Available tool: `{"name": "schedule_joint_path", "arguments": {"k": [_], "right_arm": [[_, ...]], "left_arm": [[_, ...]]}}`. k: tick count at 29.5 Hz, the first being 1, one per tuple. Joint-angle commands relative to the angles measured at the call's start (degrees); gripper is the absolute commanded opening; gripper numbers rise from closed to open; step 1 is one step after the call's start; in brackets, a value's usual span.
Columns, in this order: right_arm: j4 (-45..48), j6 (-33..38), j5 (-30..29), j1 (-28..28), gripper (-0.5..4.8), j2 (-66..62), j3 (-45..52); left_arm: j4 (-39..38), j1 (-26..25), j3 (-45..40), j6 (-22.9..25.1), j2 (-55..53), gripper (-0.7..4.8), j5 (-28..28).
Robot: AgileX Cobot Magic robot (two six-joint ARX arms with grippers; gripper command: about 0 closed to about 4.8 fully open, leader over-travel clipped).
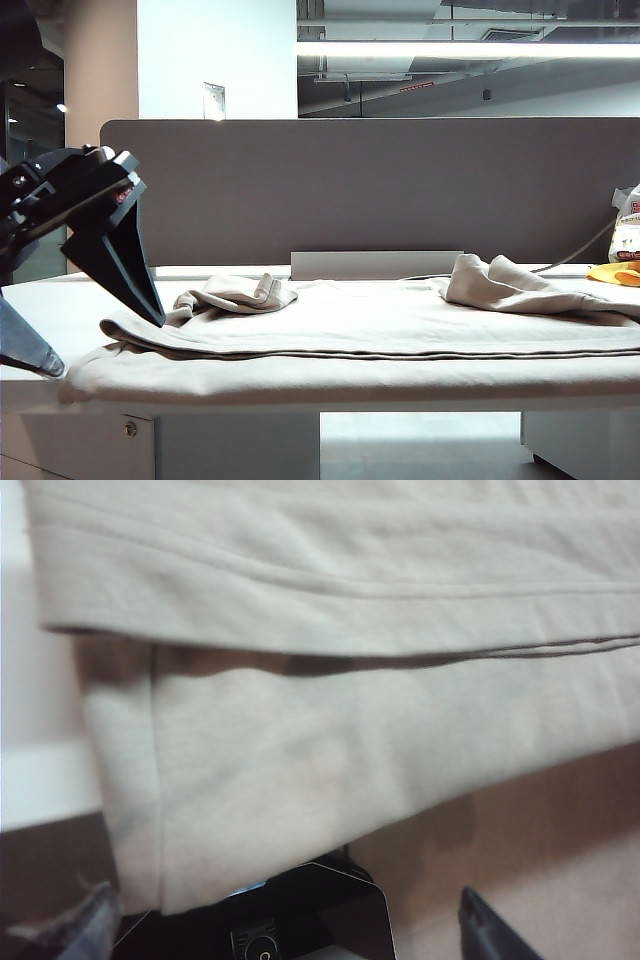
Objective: Fold the bottom side of the T-shirt horizontally towards the center, about one-third of the way, then fold the sleeve back towards the center, creating a straight line along the edge of the T-shirt, and finally fold the bottom of the T-shirt up towards the top, creating a neat rectangle.
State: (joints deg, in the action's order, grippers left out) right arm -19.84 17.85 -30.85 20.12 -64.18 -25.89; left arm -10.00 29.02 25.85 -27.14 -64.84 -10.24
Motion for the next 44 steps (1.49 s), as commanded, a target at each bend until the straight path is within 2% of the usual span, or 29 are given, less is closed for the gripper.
{"name": "schedule_joint_path", "arguments": {"k": [1, 6, 7, 8, 13, 15, 16, 17, 19, 24, 25, 28, 30, 32, 39, 44], "right_arm": [[2.4, 0.2, -0.4, 0.0, 3.59, -3.0, -0.1], [4.8, 0.9, -0.8, 0.0, 3.5, -4.4, -0.1], [5.1, 1.2, -0.8, 0.0, 3.16, -4.4, -0.1], [5.4, 1.2, -0.8, 0.0, 2.57, -4.4, -0.1], [5.6, 1.3, -0.8, 0.0, 2.51, -4.5, -0.1], [5.8, 1.5, -0.8, 0.0, 2.49, -4.5, -0.1], [6.0, 1.5, -0.8, 0.0, 2.3, -4.5, -0.1], [6.3, 1.5, -0.8, 0.0, 1.86, -4.5, -0.1], [6.5, 1.7, -0.8, 0.0, 1.72, -4.5, -0.1], [7.4, 1.6, -0.8, 0.0, 0.58, -4.5, -0.1], [7.7, 1.6, -0.8, 0.0, 0.32, -4.5, -0.1], [8.2, 1.5, -0.8, 0.0, 0.02, -4.5, -0.1], [8.5, 1.4, -0.8, 0.0, -0.02, -4.5, -0.1], [8.9, 1.4, -1.0, 0.0, -0.02, -4.5, -0.1], [10.3, 1.7, -2.9, 0.0, -0.02, -4.5, -0.3], [11.9, 2.8, -4.3, 0.0, -0.02, -4.5, -0.6]], "left_arm": [[0.7, 0.0, 0.1, -0.4, -0.6, 4.39, 0.1], [1.2, 0.0, 0.1, -0.4, -3.1, 4.33, 0.2], [1.5, 0.0, 0.1, -0.4, -3.7, 4.31, 0.2], [1.9, 0.0, 0.1, -0.4, -4.4, 4.29, 0.2], [2.9, 0.0, 0.1, -0.7, -5.7, 4.11, 0.2], [3.5, 0.0, 0.1, -0.7, -5.7, 3.41, 0.4], [3.8, 0.0, 0.1, -0.7, -5.7, 3.2, 0.8], [4.2, 0.0, 0.1, -0.7, -5.7, 2.84, 1.4], [4.9, 0.0, 0.1, -0.5, -5.7, 2.19, 1.7], [7.1, 0.0, 0.1, -0.3, -6.9, 0.7, 2.7], [7.2, 0.0, 0.1, 0.0, -7.8, 0.59, 2.7], [7.5, 0.0, 0.1, 0.2, -9.5, 0.57, 2.5], [7.9, 0.0, 0.1, 0.3, -10.4, 0.46, 2.5], [8.7, 0.0, 0.1, 1.1, -10.4, -0.08, 1.7], [8.7, 0.0, 1.7, 1.9, -10.4, -0.06, -0.5], [7.0, 0.0, 3.9, 4.6, -10.2, -0.06, -0.5]]}}
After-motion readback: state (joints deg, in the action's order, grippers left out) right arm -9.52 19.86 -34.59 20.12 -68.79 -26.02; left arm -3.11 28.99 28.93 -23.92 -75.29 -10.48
